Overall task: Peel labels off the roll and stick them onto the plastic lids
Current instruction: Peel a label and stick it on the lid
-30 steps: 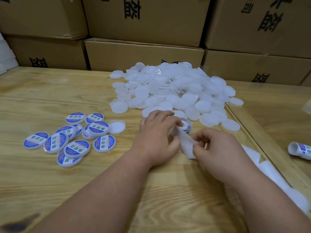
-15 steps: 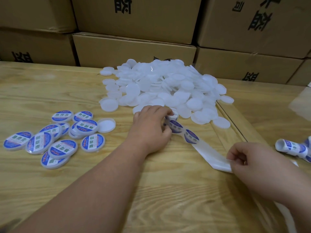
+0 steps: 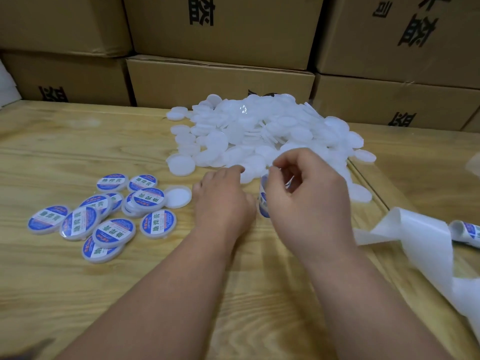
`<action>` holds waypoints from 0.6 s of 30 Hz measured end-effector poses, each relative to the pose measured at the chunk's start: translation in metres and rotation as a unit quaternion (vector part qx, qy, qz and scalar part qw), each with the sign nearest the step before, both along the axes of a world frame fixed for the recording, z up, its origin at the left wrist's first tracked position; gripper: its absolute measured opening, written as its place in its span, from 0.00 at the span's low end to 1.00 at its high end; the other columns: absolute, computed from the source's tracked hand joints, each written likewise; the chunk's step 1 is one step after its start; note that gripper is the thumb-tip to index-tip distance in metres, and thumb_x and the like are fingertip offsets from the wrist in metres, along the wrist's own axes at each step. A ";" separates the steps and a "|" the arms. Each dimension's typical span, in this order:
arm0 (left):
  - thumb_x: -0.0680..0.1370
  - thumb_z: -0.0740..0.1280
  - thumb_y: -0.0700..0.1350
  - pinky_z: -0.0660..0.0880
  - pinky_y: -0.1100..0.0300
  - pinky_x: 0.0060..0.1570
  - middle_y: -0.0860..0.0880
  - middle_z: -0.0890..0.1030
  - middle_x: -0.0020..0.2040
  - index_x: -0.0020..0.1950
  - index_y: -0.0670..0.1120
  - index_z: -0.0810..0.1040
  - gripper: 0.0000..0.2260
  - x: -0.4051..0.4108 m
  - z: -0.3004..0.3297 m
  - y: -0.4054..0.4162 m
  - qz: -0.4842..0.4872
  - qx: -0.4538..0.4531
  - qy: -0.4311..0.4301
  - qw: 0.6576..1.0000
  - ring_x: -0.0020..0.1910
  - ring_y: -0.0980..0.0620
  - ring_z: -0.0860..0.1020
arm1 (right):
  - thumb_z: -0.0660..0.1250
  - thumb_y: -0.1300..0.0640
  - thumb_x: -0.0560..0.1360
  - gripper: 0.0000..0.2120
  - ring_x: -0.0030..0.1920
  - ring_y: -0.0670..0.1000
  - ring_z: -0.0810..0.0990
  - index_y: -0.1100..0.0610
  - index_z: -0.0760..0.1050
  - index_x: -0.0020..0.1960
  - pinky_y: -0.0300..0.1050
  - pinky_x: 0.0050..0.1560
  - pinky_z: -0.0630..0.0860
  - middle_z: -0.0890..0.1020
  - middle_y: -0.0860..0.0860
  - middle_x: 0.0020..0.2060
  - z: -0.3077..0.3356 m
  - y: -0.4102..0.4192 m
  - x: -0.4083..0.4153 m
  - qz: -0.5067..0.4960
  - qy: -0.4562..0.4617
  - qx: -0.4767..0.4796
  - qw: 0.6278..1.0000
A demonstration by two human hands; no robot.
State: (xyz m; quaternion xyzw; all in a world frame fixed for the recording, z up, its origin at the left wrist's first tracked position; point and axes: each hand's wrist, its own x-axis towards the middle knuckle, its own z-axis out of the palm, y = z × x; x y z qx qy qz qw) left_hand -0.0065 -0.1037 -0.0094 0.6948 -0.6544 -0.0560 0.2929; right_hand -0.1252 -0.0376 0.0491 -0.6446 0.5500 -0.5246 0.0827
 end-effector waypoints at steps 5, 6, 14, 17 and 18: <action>0.75 0.67 0.59 0.59 0.51 0.58 0.53 0.77 0.59 0.61 0.58 0.78 0.16 0.019 -0.006 0.004 0.034 -0.013 -0.056 0.998 0.64 0.47 0.69 | 0.69 0.56 0.75 0.02 0.35 0.45 0.76 0.49 0.79 0.45 0.38 0.37 0.73 0.79 0.43 0.33 -0.026 -0.001 0.003 0.020 -0.004 -0.002 1.000; 0.74 0.68 0.60 0.57 0.52 0.56 0.53 0.76 0.58 0.58 0.58 0.80 0.14 0.022 -0.008 0.006 0.041 -0.013 -0.047 0.998 0.63 0.47 0.68 | 0.69 0.55 0.75 0.02 0.35 0.44 0.76 0.49 0.79 0.45 0.35 0.37 0.71 0.79 0.42 0.33 -0.026 -0.002 -0.001 0.015 -0.007 -0.002 1.000; 0.78 0.69 0.55 0.65 0.55 0.63 0.52 0.76 0.70 0.42 0.55 0.75 0.08 0.035 -0.008 0.035 0.005 -0.045 0.098 0.994 0.71 0.48 0.70 | 0.72 0.56 0.76 0.04 0.43 0.34 0.74 0.49 0.79 0.43 0.25 0.43 0.67 0.77 0.37 0.35 -0.027 -0.005 -0.024 -0.024 0.008 0.025 0.999; 0.76 0.66 0.59 0.71 0.61 0.40 0.57 0.81 0.40 0.44 0.58 0.73 0.06 0.029 0.003 0.055 -0.023 -0.058 0.323 0.944 0.45 0.48 0.81 | 0.73 0.48 0.74 0.04 0.47 0.38 0.73 0.47 0.79 0.45 0.24 0.45 0.66 0.78 0.37 0.41 -0.029 -0.008 -0.028 -0.005 0.073 0.091 0.993; 0.75 0.64 0.58 0.71 0.61 0.37 0.55 0.82 0.40 0.44 0.61 0.72 0.04 0.027 0.007 0.059 -0.032 -0.066 0.389 0.918 0.41 0.49 0.81 | 0.73 0.46 0.74 0.05 0.46 0.40 0.73 0.45 0.78 0.46 0.25 0.44 0.66 0.77 0.36 0.43 -0.031 -0.009 -0.028 0.001 0.095 0.116 0.989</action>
